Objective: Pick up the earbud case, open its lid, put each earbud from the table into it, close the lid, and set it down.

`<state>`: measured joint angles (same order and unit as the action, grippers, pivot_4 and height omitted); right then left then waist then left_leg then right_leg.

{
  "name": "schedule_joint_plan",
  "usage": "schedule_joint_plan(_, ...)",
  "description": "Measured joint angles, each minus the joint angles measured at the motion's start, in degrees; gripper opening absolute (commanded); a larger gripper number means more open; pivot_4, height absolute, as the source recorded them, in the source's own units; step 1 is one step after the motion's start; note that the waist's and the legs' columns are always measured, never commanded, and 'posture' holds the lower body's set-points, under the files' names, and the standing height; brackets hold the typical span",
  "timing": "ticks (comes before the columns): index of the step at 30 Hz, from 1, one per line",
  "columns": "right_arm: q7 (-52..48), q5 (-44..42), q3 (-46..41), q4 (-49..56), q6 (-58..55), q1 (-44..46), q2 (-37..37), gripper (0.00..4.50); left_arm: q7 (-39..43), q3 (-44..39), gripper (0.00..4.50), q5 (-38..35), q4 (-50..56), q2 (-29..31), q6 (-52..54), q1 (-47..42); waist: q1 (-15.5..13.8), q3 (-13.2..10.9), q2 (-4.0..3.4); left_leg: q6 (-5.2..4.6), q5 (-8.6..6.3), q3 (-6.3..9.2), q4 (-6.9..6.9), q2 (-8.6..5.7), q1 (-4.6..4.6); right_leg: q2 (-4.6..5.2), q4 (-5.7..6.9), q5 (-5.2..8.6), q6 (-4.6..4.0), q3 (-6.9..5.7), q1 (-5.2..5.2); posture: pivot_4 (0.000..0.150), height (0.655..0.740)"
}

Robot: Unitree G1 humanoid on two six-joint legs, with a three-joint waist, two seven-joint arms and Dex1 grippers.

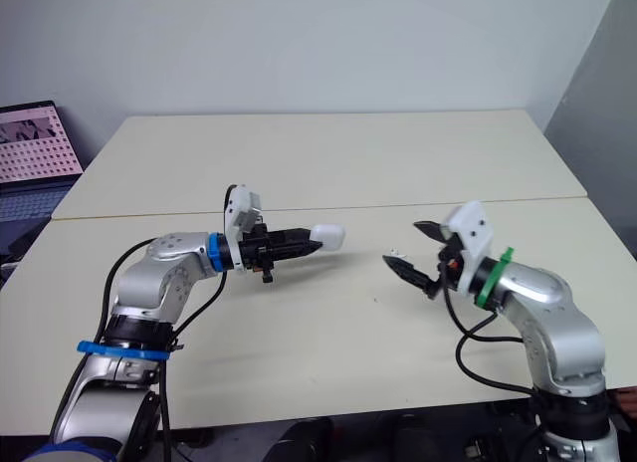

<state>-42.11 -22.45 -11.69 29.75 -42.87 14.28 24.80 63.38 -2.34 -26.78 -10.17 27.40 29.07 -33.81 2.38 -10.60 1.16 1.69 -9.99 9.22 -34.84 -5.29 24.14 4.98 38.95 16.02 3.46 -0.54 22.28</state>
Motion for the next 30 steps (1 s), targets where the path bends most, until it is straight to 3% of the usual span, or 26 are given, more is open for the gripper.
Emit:
schedule_joint_plan(7,4.9,-0.5,-2.3,1.5,7.6,-15.2,-3.8,4.47,-10.8,-5.3,0.74,-3.9,8.3,-3.0,4.1,8.2,-0.5,0.0,-0.01,0.0,0.0,-0.12,-0.01,0.0,-0.06,0.07,-0.02,0.01,-0.01,0.13,-0.03,0.15,0.74)
schedule_joint_plan(15,10.9,1.0,0.8,1.3,12.3,-15.2,-6.3,4.47,-16.4,-6.1,0.74,-4.3,12.4,-4.3,3.1,11.6,-0.7,0.0,-0.01,0.01,-0.01,-0.17,0.01,0.01,-0.1,0.08,-0.04,0.02,-0.04,0.15,-0.03,0.15,0.74)
schedule_joint_plan(30,12.2,0.7,1.8,1.3,13.4,-15.6,-5.6,4.47,-16.5,-6.1,0.74,-4.7,12.6,-3.5,3.1,12.3,-0.7,0.0,-0.01,0.01,-0.01,-0.17,0.02,0.01,-0.1,0.08,-0.07,0.04,-0.07,0.13,-0.04,0.15,0.74)
